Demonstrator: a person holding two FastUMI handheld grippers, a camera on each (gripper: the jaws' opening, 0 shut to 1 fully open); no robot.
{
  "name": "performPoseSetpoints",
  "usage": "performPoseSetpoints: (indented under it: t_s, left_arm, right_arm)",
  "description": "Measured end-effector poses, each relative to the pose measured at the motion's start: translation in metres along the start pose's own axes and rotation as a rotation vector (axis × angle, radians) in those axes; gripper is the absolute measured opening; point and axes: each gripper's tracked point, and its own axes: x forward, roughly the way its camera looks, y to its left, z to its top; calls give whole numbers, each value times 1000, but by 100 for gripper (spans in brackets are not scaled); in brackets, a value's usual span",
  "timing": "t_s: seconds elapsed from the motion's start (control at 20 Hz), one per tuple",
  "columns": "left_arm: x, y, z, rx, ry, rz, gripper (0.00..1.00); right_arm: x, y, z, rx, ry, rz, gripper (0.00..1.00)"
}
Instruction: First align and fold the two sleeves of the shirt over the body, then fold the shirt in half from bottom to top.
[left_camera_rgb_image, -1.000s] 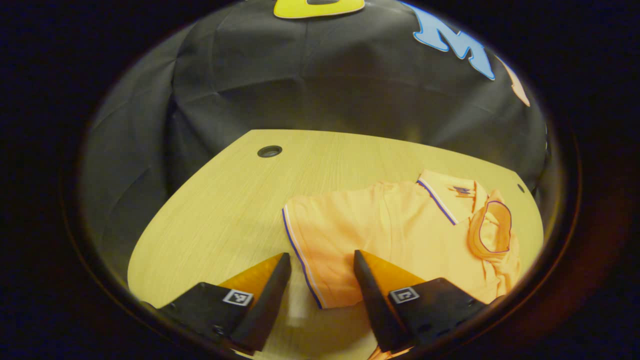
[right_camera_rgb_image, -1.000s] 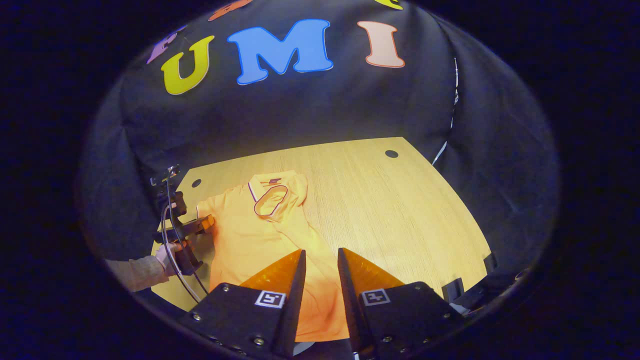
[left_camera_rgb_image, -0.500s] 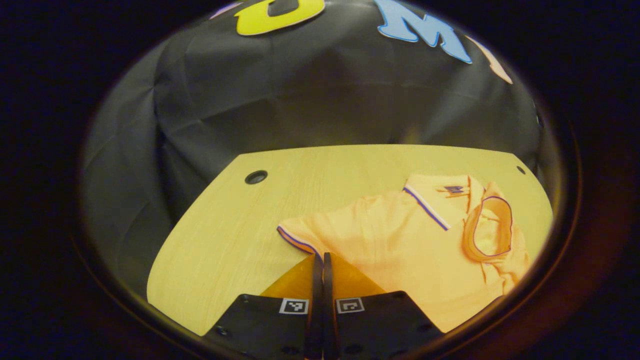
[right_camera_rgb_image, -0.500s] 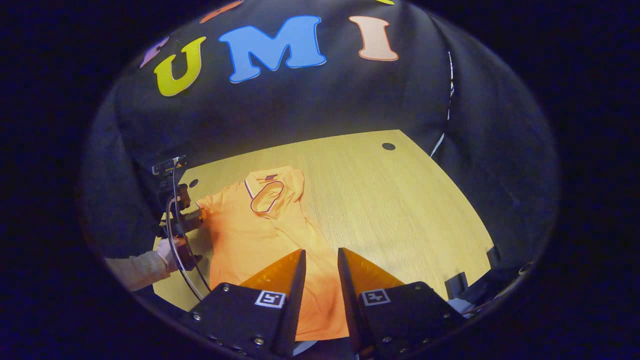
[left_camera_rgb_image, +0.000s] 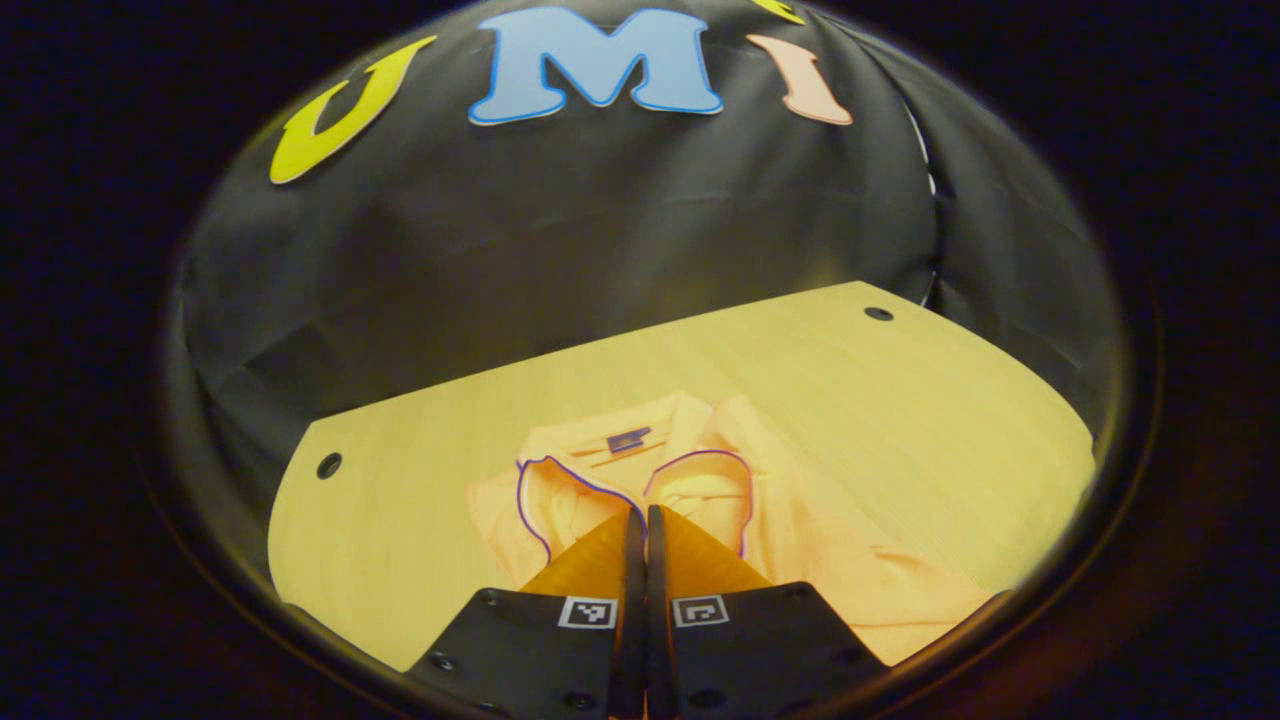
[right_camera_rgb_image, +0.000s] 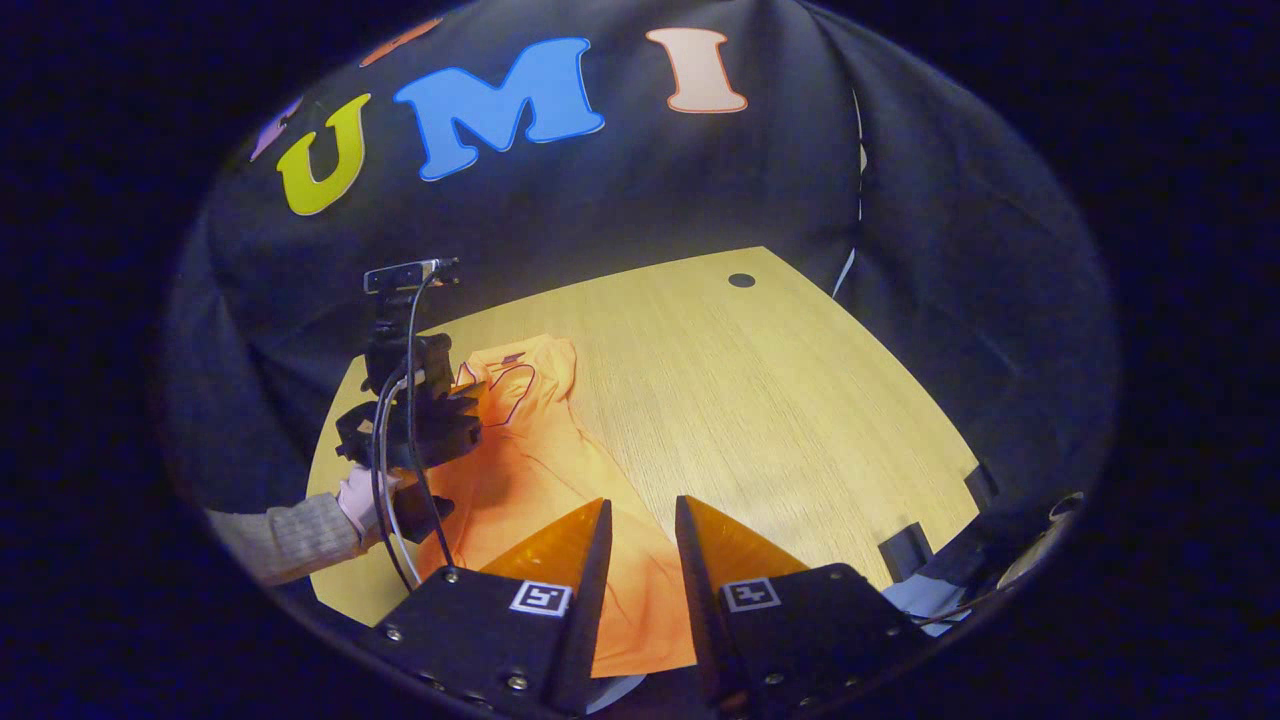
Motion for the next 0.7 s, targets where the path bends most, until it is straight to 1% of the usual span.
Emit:
performPoseSetpoints:
  t_s: [0.05, 0.1, 0.15, 0.2, 0.25, 0.3, 0.35, 0.4, 0.45, 0.5, 0.55, 0.6, 0.65, 0.7]
  left_arm:
    - [-5, -23, 0, -7, 9, -57, 22]
    - [-9, -23, -2, -31, 11, -71, 36]
    - [-14, -23, -2, -43, 13, -72, 41]
    - [-22, -21, -1, -58, 13, -71, 47]
    - [-40, -11, -3, -64, 7, -55, 55]
    - [-49, -5, -5, -66, 6, -53, 60]
    - [-60, 2, -10, -66, 9, -46, 67]
    - [-71, 9, -17, -69, 16, -39, 67]
    - [-85, 15, -25, -72, 26, -31, 76]
    - [-98, 23, -36, -75, 38, -19, 78]
    - [-125, 33, -58, -73, 62, -2, 89]
    - [-142, 37, -73, -67, 77, 6, 100]
    - [-158, 41, -88, -60, 92, 16, 100]
    - [-175, 43, -103, -57, 112, 25, 100]
  right_arm:
    - [1, -4, -2, 8, 5, 0, 41]
    - [4, -7, -6, 8, 11, -1, 41]
    - [7, -8, -7, 7, 13, -1, 41]
    - [10, -12, -13, 5, 21, 2, 36]
    - [13, -15, -18, -1, 31, 5, 41]
    - [16, -17, -23, -10, 44, 9, 36]
    - [22, -20, -29, -23, 60, 14, 41]
    - [26, -22, -37, -40, 81, 21, 41]
    - [31, -23, -42, -60, 103, 27, 41]
    - [36, -22, -52, -85, 130, 37, 41]
    - [43, -21, -65, -110, 167, 61, 41]
    - [46, -22, -73, -129, 191, 72, 47]
    - [49, -25, -81, -157, 212, 73, 59]
    - [52, -26, -89, -184, 231, 76, 60]
